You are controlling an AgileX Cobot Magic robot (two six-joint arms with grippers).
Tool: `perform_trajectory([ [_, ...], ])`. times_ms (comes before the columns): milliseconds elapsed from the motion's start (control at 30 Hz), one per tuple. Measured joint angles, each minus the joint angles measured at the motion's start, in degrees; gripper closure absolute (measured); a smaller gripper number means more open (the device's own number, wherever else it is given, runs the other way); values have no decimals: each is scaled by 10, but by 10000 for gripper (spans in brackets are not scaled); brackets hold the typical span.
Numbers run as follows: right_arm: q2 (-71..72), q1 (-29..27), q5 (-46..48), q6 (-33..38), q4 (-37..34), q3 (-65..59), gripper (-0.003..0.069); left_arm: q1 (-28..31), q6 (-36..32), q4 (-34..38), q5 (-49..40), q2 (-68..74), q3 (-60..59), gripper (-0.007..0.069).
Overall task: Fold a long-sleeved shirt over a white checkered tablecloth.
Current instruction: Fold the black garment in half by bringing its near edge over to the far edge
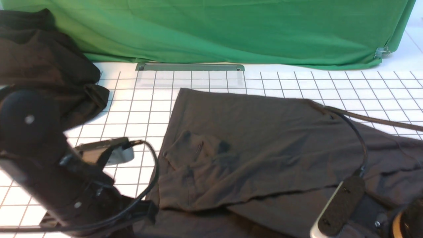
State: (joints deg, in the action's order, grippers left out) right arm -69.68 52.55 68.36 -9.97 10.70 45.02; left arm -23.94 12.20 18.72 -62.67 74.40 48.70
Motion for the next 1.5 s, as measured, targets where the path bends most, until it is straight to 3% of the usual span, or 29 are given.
perform_trajectory([
  [133,20,1,3,-18,8,0,630,4,6,0,28,-24,11,608],
  [467,-3,-179,-57,47,15,52,633,88,-8,38,108,72,175,608],
  [767,-145,-311,-83,132,14,200,634,96,-33,58,118,255,369,608],
  [1167,-373,-362,-105,167,16,416,634,141,-33,88,113,449,578,608],
  [1500,-509,-374,-102,187,30,558,634,146,-33,87,139,546,617,608],
])
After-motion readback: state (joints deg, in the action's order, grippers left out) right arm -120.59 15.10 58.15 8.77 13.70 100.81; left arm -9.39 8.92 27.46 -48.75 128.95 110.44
